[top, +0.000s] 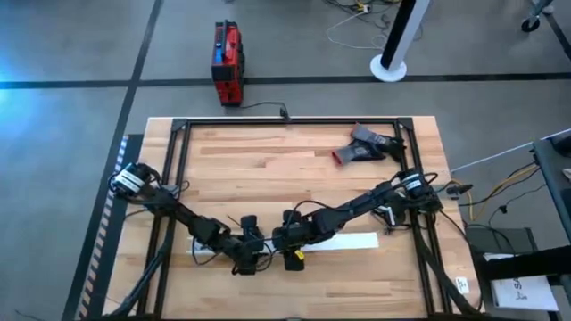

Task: Ziptie cables
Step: Close the white cable duct

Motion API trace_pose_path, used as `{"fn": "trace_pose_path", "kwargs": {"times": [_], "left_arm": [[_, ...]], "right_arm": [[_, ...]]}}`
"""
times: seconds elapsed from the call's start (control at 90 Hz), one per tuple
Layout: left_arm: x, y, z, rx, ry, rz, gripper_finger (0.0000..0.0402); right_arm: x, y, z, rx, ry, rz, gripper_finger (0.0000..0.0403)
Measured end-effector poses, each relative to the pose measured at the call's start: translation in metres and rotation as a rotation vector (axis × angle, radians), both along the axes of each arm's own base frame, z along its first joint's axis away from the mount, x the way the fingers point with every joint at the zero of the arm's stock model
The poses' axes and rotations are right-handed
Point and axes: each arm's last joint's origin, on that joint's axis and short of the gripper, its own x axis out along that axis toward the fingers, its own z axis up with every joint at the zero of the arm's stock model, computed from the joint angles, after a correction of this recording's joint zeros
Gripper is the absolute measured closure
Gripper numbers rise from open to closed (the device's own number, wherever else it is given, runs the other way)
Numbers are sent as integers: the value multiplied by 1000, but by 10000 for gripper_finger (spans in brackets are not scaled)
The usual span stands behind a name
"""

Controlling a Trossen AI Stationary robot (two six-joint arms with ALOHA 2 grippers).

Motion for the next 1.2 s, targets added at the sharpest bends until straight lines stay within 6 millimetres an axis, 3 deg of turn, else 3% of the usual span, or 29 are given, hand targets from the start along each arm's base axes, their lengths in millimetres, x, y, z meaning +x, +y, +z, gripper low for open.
{"fn": "trace_pose_path", "kwargs": {"times": [0.233, 0.444, 0.633, 0.789, 0.956, 1.2], "left_arm": [[-16, 3, 22, -81, 73, -17, 89], [-42, 1, 30, -101, 209, 0, 69], [-52, 1, 17, -96, 308, 65, 75], [-48, -2, 5, -56, 304, 50, 80], [-41, -5, 7, -38, 235, 49, 91], [-39, -4, 7, -31, 213, 59, 166]], "right_arm": [[2, -1, 1, -17, -16, -18, 185], [0, -2, 0, -21, 5, -30, 185], [-1, -2, -1, -19, 10, -41, 185], [-1, -2, -1, -18, 11, -38, 181], [-2, -1, -1, -17, 12, -25, 185], [2, 0, -1, -35, -41, 33, 178]]}}
